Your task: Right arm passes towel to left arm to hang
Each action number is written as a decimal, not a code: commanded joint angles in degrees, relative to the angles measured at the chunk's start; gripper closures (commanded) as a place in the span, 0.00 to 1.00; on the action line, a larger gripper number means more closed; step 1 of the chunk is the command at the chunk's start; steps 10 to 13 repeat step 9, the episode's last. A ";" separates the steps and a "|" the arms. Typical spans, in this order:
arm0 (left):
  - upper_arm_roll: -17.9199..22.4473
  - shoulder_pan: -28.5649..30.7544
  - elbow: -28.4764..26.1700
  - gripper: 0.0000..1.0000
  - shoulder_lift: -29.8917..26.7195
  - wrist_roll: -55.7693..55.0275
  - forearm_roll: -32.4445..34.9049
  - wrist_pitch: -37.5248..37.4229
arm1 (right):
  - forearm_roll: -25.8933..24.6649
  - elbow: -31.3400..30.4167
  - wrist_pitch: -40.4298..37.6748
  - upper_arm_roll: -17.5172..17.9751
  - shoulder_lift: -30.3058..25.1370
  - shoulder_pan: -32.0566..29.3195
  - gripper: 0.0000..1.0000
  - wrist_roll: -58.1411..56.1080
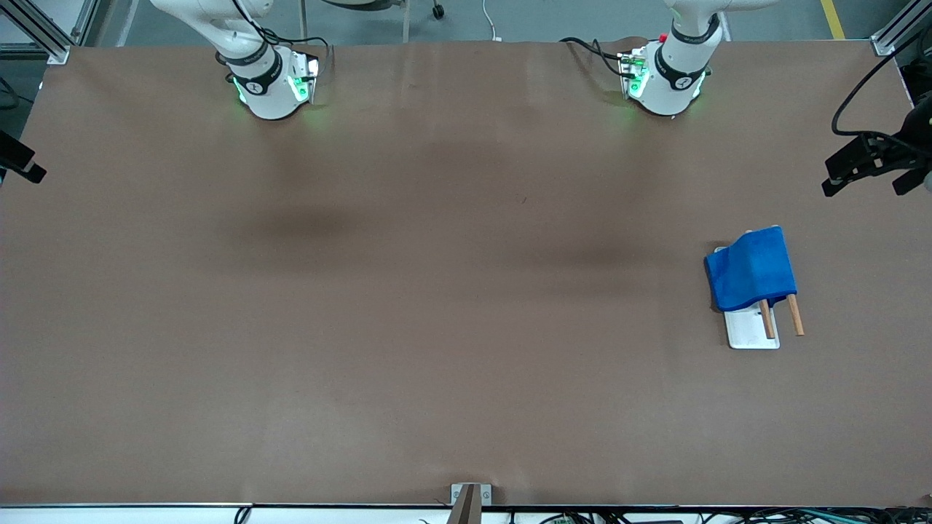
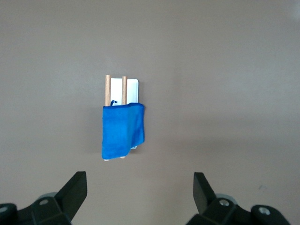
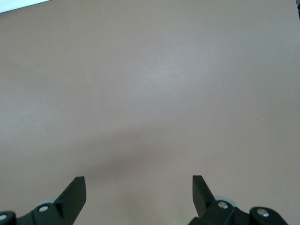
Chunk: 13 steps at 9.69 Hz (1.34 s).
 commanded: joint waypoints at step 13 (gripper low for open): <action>-1.25 0.93 -1.76 0.00 -0.61 3.42 -1.29 -4.86 | -0.46 -0.74 -0.71 0.03 -0.54 0.03 0.00 0.04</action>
